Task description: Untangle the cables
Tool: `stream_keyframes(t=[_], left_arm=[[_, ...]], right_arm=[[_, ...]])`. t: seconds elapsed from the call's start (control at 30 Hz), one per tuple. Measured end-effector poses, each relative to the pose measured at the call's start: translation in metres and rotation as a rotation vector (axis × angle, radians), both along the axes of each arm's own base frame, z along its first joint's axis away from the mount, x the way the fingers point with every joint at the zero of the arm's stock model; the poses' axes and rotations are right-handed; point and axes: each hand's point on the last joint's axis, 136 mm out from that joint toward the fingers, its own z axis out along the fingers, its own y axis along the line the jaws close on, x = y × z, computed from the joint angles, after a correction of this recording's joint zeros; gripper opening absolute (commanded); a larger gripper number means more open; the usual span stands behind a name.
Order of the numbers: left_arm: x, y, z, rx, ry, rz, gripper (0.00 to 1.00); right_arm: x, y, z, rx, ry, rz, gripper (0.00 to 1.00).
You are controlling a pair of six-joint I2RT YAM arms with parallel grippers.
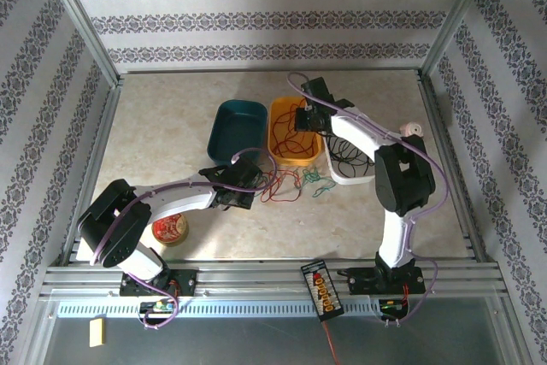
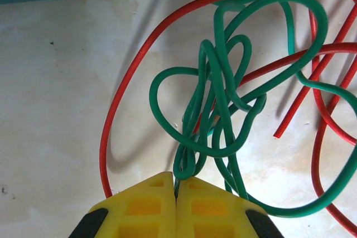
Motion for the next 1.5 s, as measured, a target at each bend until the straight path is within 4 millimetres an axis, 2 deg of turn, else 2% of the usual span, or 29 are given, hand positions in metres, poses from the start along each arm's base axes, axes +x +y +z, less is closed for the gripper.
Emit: stream_keyframes(t=[0.07, 0.1, 0.2, 0.27, 0.37, 0.43, 0.5, 0.6, 0.7, 0.77, 0.87, 0.93, 1.03, 1.17, 1.27, 1.5], left_arm=[[0.000, -0.001, 0.001, -0.003, -0.001, -0.005, 0.00], [-0.001, -0.002, 0.002, -0.005, -0.002, -0.010, 0.00], [-0.003, -0.005, 0.002, -0.014, 0.004, -0.027, 0.00], [-0.004, -0.005, 0.002, -0.016, 0.007, -0.034, 0.00], [-0.004, -0.006, 0.003, -0.019, 0.007, -0.041, 0.00], [-0.004, -0.007, 0.003, -0.020, 0.008, -0.046, 0.00], [-0.005, -0.008, 0.003, -0.023, 0.008, -0.053, 0.00], [-0.007, -0.011, 0.004, -0.031, 0.011, -0.066, 0.00], [-0.006, -0.011, 0.006, -0.034, 0.006, -0.071, 0.00], [-0.006, -0.013, 0.008, -0.041, 0.001, -0.075, 0.00], [-0.006, -0.017, 0.012, -0.066, -0.009, -0.088, 0.00], [-0.006, -0.019, 0.015, -0.087, -0.015, -0.097, 0.00], [-0.010, -0.022, 0.016, -0.113, -0.010, -0.111, 0.00], [-0.011, -0.026, 0.017, -0.136, -0.005, -0.124, 0.00], [-0.012, -0.027, 0.018, -0.143, -0.002, -0.128, 0.00], [-0.013, -0.028, 0.018, -0.151, 0.004, -0.133, 0.00]], right_arm=[[-0.001, -0.002, -0.015, -0.017, 0.034, -0.008, 0.00], [-0.002, -0.002, -0.020, -0.022, 0.049, -0.012, 0.05], [-0.004, -0.003, -0.026, -0.024, 0.069, -0.023, 0.30], [-0.002, -0.002, -0.019, -0.024, 0.046, -0.018, 0.38], [-0.005, 0.001, 0.010, -0.021, -0.026, 0.003, 0.44], [-0.009, 0.004, 0.040, -0.010, -0.092, 0.016, 0.46], [-0.014, 0.008, 0.082, 0.011, -0.191, 0.031, 0.50], [-0.028, 0.006, 0.129, 0.037, -0.303, 0.043, 0.52], [-0.046, 0.001, 0.145, 0.046, -0.343, 0.061, 0.48], [-0.056, 0.000, 0.139, 0.049, -0.329, 0.084, 0.46], [-0.084, 0.010, 0.110, 0.077, -0.250, 0.183, 0.46], [-0.115, 0.025, 0.085, 0.116, -0.171, 0.290, 0.47], [-0.173, 0.051, 0.048, 0.175, -0.036, 0.459, 0.49], [-0.235, 0.070, 0.014, 0.235, 0.115, 0.605, 0.50], [-0.250, 0.073, 0.003, 0.262, 0.170, 0.636, 0.50], [-0.248, 0.087, -0.019, 0.293, 0.228, 0.661, 0.46]])
